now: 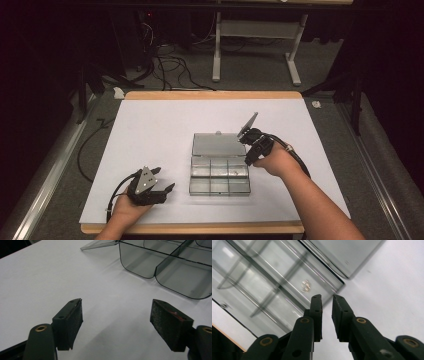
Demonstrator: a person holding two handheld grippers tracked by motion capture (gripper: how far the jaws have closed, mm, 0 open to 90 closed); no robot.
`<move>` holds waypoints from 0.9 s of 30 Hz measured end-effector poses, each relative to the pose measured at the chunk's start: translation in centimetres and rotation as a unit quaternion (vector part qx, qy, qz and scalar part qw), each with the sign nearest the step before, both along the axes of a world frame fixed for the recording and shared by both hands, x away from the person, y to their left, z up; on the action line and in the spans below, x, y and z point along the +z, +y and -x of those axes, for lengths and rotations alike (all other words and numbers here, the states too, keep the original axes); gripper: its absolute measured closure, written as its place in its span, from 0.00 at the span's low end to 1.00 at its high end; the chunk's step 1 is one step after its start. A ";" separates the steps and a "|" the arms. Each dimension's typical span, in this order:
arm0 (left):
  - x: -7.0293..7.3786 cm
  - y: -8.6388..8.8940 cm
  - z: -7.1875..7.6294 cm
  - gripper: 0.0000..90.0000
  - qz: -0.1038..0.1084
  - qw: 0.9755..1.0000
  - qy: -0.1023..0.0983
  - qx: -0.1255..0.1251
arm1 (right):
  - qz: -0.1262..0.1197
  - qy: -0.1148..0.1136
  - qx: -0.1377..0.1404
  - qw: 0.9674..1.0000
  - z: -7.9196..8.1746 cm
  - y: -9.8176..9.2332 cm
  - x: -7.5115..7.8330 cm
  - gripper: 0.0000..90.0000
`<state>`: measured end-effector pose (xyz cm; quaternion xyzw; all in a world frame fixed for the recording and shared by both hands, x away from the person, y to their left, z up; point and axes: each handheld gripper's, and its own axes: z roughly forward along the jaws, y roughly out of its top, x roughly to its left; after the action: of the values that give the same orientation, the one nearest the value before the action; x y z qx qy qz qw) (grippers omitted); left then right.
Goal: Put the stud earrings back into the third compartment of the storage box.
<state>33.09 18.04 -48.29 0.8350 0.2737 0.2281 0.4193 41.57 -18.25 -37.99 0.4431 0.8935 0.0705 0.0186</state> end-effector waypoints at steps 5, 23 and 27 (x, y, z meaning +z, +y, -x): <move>0.0 0.0 0.0 0.29 0.000 1.000 -0.001 0.002 | -0.004 -0.010 -0.032 0.999 0.6 -3.0 -0.8 0.83; 0.0 0.0 0.0 0.29 -0.002 1.000 0.001 0.003 | -0.051 -0.144 -0.117 0.981 5.3 -9.0 -4.6 0.57; 0.0 0.0 0.0 0.29 -0.003 1.000 0.001 0.003 | -0.098 -0.196 -0.145 0.965 6.8 -9.6 -6.2 0.54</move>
<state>33.11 17.99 -48.31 0.8354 0.2761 0.2298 0.4159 34.82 -27.85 -44.20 0.5447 0.7874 0.2401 0.1603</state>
